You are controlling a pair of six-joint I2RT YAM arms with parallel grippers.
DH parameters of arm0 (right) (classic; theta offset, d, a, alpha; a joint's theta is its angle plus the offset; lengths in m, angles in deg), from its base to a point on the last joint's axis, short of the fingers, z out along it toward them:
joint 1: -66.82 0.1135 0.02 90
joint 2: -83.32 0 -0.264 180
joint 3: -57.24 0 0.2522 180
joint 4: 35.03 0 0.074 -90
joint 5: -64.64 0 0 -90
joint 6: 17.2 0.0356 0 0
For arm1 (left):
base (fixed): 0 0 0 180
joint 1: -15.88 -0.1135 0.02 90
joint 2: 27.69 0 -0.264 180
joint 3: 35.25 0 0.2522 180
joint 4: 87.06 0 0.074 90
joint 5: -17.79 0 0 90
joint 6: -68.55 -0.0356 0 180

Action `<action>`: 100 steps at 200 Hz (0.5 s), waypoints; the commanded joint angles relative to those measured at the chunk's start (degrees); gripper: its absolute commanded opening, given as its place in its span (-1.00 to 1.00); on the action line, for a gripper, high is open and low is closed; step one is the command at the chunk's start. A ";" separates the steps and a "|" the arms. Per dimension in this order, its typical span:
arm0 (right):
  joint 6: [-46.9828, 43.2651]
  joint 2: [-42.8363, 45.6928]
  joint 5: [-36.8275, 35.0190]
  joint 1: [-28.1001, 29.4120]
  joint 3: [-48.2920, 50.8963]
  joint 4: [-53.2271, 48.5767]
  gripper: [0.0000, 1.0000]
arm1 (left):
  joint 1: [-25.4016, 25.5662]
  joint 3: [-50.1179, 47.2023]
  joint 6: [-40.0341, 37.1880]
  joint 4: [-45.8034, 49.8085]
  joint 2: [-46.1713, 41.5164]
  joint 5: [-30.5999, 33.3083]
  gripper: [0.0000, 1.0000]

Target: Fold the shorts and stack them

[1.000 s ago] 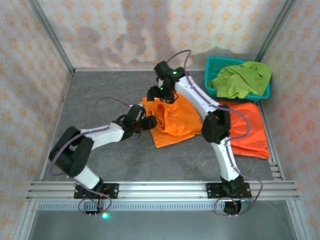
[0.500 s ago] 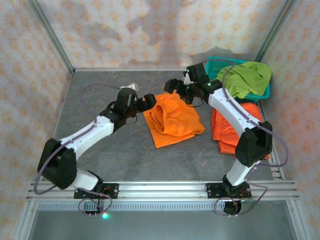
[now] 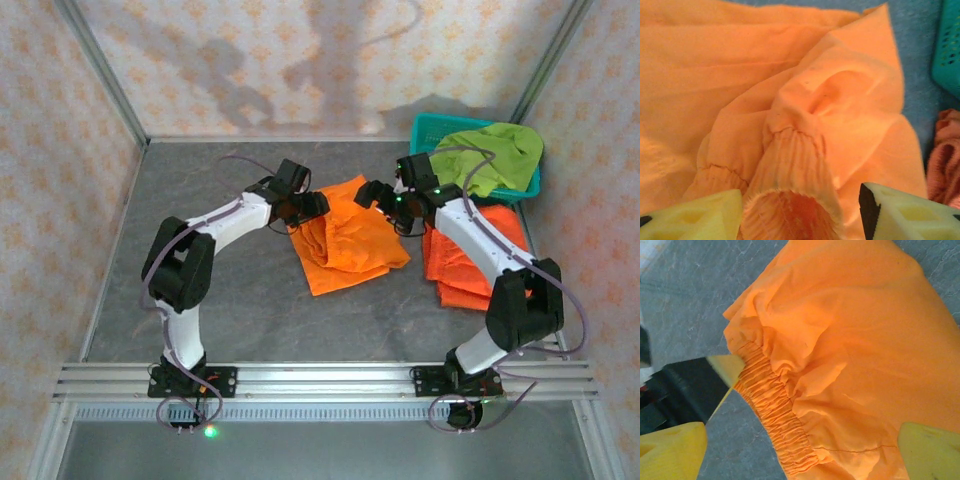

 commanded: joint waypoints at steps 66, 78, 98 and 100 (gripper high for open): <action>-1.08 2.49 -3.18 -0.04 1.83 0.07 0.97 | 0.90 8.10 -4.70 9.17 -0.24 1.34 -0.98; -1.02 2.35 -2.77 -0.04 2.02 0.14 0.98 | 0.35 7.01 -5.55 9.58 -3.37 1.80 -0.99; -0.61 1.71 -1.47 -0.05 3.14 0.75 0.99 | -1.38 3.79 -5.88 8.83 -6.14 -0.23 -1.00; -0.58 1.64 -1.44 -0.09 3.37 0.83 0.99 | -1.54 3.43 -5.97 8.66 -6.32 -0.64 -1.00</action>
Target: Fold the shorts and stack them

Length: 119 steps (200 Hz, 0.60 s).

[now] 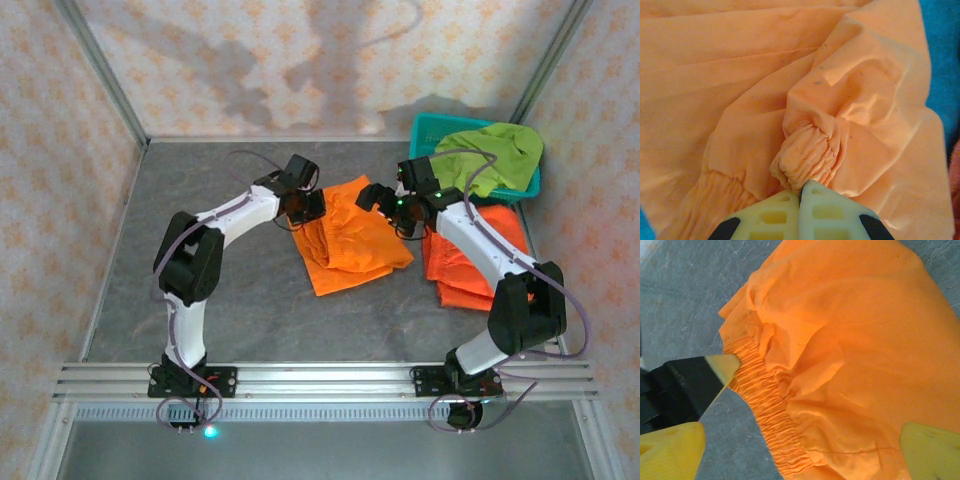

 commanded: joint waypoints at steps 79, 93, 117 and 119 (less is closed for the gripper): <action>1.80 -1.55 2.92 -0.02 11.78 5.34 0.99 | -10.52 -17.95 -8.48 -6.85 -2.87 -4.69 -1.00; 1.67 -1.44 3.05 -0.07 12.50 5.34 0.99 | -10.57 -18.32 -10.58 -7.66 -1.03 -3.34 -1.00; 0.98 -0.94 4.97 -0.03 12.38 4.83 0.99 | -10.61 -18.39 -12.15 -7.80 -2.03 -0.04 -0.91; 0.86 -0.83 5.11 -0.04 12.28 4.79 0.99 | -10.62 -18.33 -12.28 -7.70 -2.09 0.24 -0.89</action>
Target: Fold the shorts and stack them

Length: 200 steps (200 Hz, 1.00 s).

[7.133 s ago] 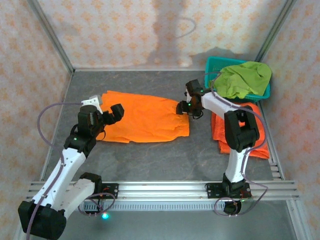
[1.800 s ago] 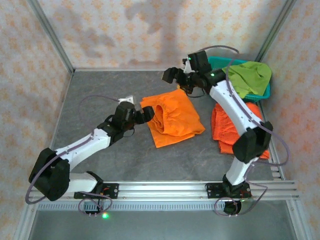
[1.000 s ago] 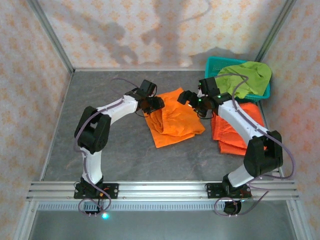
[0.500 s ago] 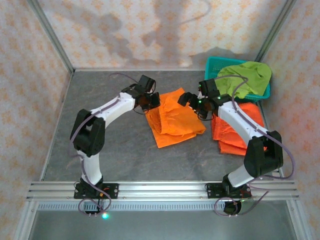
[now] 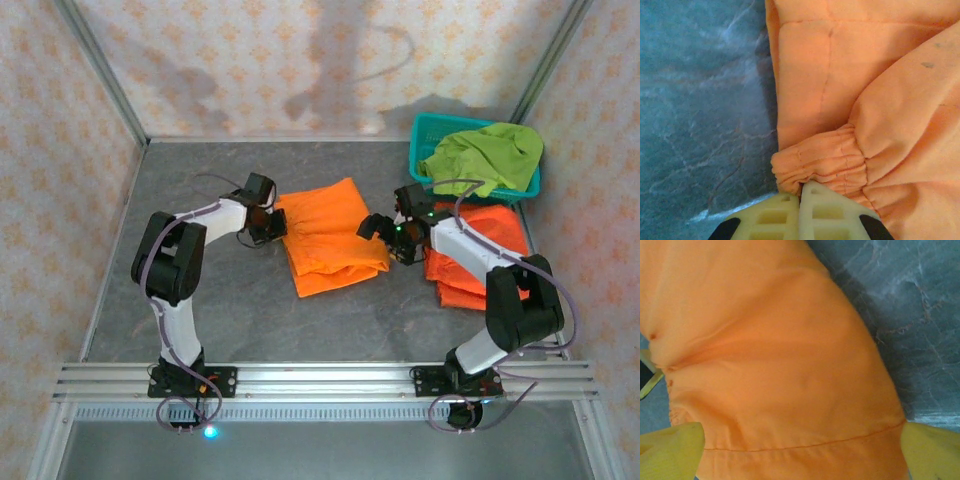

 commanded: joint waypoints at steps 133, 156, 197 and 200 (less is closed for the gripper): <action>8.76 -3.69 9.15 3.08 0.26 11.83 0.99 | 4.92 -11.32 16.78 -16.78 -21.96 -13.77 0.74; 12.71 -5.89 9.60 5.57 5.34 17.42 0.99 | 5.04 -13.63 16.82 -18.28 -23.29 -13.12 0.87; 16.21 -1.76 12.32 10.93 8.81 20.39 0.99 | 5.09 -14.45 17.36 -18.86 -26.26 -13.05 1.00; 15.70 -0.88 12.08 11.11 8.56 19.62 0.99 | 5.10 -14.53 17.72 -18.92 -26.27 -13.13 1.00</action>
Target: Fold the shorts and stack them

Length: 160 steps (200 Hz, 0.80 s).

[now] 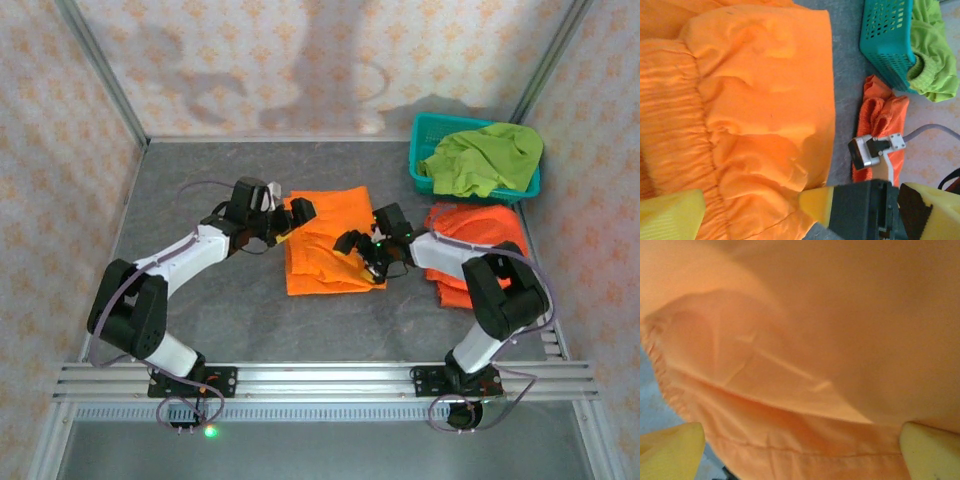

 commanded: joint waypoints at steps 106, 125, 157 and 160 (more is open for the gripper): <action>-26.38 6.17 -6.44 -10.42 -14.51 -27.25 0.99 | 6.26 -4.76 11.61 -12.56 6.93 0.33 1.00; -28.96 2.95 -6.11 -10.63 -16.19 -27.93 0.99 | 6.16 -5.47 7.52 -7.14 7.31 2.41 1.00; -32.18 -1.75 -6.22 -10.59 -17.40 -26.55 0.97 | 5.98 -6.41 3.36 -2.27 7.25 5.53 1.00; -32.38 -2.09 -6.39 -10.60 -17.41 -26.22 0.97 | 5.96 -6.55 3.25 -2.26 7.32 5.67 1.00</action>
